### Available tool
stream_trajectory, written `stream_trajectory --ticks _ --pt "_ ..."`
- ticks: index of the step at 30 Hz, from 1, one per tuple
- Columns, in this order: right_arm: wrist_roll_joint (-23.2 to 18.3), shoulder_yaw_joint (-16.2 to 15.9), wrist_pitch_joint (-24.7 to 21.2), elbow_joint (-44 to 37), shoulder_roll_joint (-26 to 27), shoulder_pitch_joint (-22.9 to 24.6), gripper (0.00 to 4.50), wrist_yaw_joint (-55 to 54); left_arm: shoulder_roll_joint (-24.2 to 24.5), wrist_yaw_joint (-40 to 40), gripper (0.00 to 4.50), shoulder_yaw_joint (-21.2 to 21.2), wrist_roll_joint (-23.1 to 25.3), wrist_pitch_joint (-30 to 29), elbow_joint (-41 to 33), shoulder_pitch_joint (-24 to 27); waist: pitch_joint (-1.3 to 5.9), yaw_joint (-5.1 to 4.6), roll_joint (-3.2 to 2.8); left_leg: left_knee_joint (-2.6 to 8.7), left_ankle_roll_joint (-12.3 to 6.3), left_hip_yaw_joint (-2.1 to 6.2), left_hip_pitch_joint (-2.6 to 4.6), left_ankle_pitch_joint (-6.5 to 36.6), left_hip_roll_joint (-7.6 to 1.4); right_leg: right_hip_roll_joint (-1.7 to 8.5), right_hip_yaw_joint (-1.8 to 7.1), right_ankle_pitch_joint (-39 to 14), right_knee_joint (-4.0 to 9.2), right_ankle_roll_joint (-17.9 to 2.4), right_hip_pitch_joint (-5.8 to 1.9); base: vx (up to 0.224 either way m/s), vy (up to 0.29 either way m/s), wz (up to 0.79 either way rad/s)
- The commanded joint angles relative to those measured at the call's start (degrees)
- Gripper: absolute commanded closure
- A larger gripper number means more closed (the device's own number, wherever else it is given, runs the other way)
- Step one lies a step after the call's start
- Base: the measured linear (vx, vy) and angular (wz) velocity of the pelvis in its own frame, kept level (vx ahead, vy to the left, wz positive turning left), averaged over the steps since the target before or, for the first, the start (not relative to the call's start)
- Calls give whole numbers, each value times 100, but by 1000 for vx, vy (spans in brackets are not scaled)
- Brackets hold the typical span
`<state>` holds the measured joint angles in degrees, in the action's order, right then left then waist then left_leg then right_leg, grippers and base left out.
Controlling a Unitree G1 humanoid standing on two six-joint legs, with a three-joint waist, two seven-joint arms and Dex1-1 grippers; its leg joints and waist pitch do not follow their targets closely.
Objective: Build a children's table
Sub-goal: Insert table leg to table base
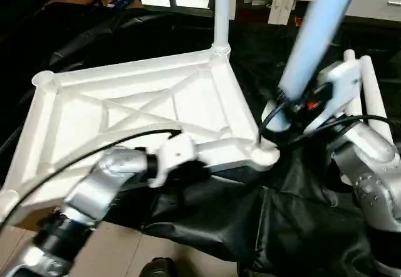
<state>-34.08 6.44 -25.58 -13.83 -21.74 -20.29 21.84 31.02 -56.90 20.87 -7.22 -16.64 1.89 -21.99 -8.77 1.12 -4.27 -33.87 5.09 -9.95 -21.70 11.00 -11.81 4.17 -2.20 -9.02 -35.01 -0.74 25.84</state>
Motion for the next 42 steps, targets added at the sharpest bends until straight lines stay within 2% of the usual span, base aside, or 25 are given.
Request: stream_trajectory --ticks 1,2,4,6,7,8,9,10,11,13,15,17,19,23,26,27,28,29,30,31,35,39,42 --pt "-496 296 -366 113 -14 -35 264 6 239 -99 450 -192 -75 -187 131 302 448 16 205 369 -395 -32 8 542 21 206 204 -990 397 -1231 -442 0 0 0" --pt "-683 368 -554 164 -25 -35 264 43 296 -98 450 -247 -105 -211 62 364 444 12 167 371 -413 -20 -1 453 19 214 203 -917 366 -1256 -453 0 0 0" --pt "-1357 619 -1139 322 10 -45 264 80 476 32 450 -380 -17 -106 -13 580 432 -44 225 371 -497 -26 -2 400 22 204 198 -890 378 -1255 -447 0 0 0" --pt "-1589 727 -1283 406 28 -70 264 87 494 101 450 -423 11 -72 -25 651 424 -59 193 368 -507 -32 14 422 19 206 193 -998 391 -1222 -427 0 0 0" --pt "-1602 733 -1291 411 30 -71 264 87 494 105 450 -426 12 -71 -26 655 415 -70 238 371 -516 -39 15 452 17 207 197 -1041 405 -1213 -423 0 0 0" --pt "-1956 922 -1496 564 88 -158 264 13 458 160 450 -493 -37 -108 -148 757 392 -80 320 381 -509 -49 3 507 16 216 203 -1196 421 -1167 -420 0 0 0" --pt "-2140 996 -1590 619 114 -194 264 -22 441 169 450 -507 -58 -114 -207 791 384 -66 265 391 -475 -34 12 547 6 239 205 -1411 424 -1114 -414 0 0 0" --pt "-2365 1099 -1686 701 157 -252 264 -79 390 192 450 -532 -112 -126 -309 839 372 -80 282 393 -458 -34 23 560 8 236 209 -1509 429 -1086 -405 0 0 0" --pt "-2409 1125 -1713 722 167 -268 264 -102 372 190 450 -535 -136 -127 -334 847 372 -80 282 393 -458 -34 23 560 8 236 209 -1509 429 -1086 -405 0 0 0" --pt "-2651 1268 -1854 870 231 -365 264 -223 214 205 450 -540 -277 -99 -478 880 355 -100 338 400 -440 -44 24 520 7 223 209 -1582 439 -1008 -377 0 0 0" --pt "-2662 1304 -2028 957 220 -428 264 -234 134 208 450 -467 -281 -89 -533 880 364 -97 362 393 -458 -58 29 359 21 211 216 -1345 416 -1028 -381 0 0 0" --pt "-2639 1262 -2080 1014 247 -470 264 -283 95 189 450 -381 -212 -36 -527 879 364 -85 341 388 -491 -65 33 291 24 207 218 -1207 405 -1054 -377 0 0 0" --pt "-2719 1284 -2108 1054 290 -500 264 -349 87 180 450 -351 -173 -3 -512 872 368 -58 348 390 -516 -73 38 275 23 218 221 -1210 407 -1068 -380 0 0 0" --pt "-2605 1130 -2132 1102 285 -594 264 -350 30 159 450 -310 -117 -5 -512 837 372 -39 318 388 -497 -74 40 250 25 215 218 -1115 394 -1122 -384 0 0 0" --pt "-2462 1032 -2122 1083 258 -620 264 -287 4 141 450 -292 -75 42 -504 817 367 -37 332 390 -477 -75 30 288 27 216 218 -1158 402 -1111 -390 0 0 0" --pt "-2059 785 -1947 1051 175 -611 264 -171 -32 117 450 -250 -17 151 -472 794 367 -35 341 392 -452 -74 23 294 26 214 215 -1191 403 -1094 -391 0 0 0" --pt "-2021 762 -1931 1048 167 -610 264 -160 -36 115 450 -246 -11 161 -469 792 370 -30 333 391 -444 -74 26 289 25 217 213 -1197 404 -1085 -391 0 0 0" --pt "-1478 415 -1636 996 23 -574 264 -66 -119 165 450 -248 39 291 -433 770 367 -28 335 389 -427 -80 30 320 23 219 219 -1233 413 -1070 -382 0 0 0" --pt "-1299 299 -1532 979 -31 -561 264 -40 -145 189 450 -253 54 322 -423 763 356 -23 345 391 -383 -87 33 357 20 214 217 -1314 428 -1036 -375 0 0 0" --pt "-1234 244 -1494 966 -46 -556 264 -22 -154 186 450 -250 55 329 -420 756 362 -4 328 391 -376 -90 46 385 14 230 232 -1343 424 -1030 -372 0 0 0" --pt "-839 -228 -1259 717 -175 -523 264 239 -214 189 450 -225 139 495 -359 673 364 47 328 395 -395 -84 43 395 7 226 233 -1334 418 -993 -372 0 0 0" --pt "-715 -385 -1206 625 -188 -495 264 439 -242 144 450 -246 159 555 -321 654 373 77 323 394 -443 -85 49 392 -2 227 241 -1172 399 -1045 -370 0 0 0" --pt "-525 -588 -1055 530 -257 -439 264 706 -250 105 450 -256 222 605 -289 642 361 82 336 400 -430 -82 33 476 -4 231 239 -1299 414 -1038 -372 0 0 0"
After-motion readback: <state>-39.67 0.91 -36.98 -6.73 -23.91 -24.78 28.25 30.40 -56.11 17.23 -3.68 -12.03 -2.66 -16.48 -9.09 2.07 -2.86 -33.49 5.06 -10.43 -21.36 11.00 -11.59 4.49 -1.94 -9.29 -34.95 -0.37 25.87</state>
